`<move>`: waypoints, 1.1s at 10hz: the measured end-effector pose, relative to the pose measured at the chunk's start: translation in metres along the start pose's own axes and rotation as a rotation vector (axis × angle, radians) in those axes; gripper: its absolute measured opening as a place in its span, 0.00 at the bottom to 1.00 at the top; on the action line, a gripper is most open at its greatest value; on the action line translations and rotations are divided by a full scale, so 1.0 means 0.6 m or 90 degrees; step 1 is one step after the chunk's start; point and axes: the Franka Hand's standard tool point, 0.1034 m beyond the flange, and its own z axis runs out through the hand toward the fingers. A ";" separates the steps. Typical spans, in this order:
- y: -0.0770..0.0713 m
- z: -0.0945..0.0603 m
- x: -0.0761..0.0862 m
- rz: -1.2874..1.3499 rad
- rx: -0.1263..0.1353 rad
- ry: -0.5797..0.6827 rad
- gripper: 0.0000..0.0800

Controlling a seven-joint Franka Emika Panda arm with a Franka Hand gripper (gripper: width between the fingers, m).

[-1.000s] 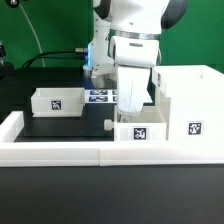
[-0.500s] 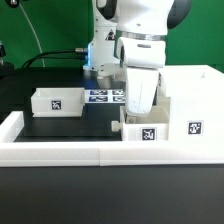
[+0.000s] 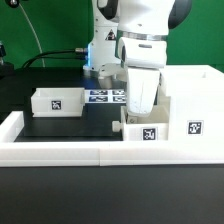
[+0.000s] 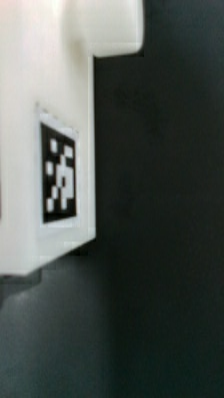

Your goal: Assemble drawer

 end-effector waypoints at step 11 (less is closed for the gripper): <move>0.035 -0.080 -0.080 -0.025 -0.030 -0.016 0.81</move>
Offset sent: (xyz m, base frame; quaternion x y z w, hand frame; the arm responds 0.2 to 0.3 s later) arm 0.0034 0.0037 0.0238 -0.0089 -0.0127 0.0070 0.9999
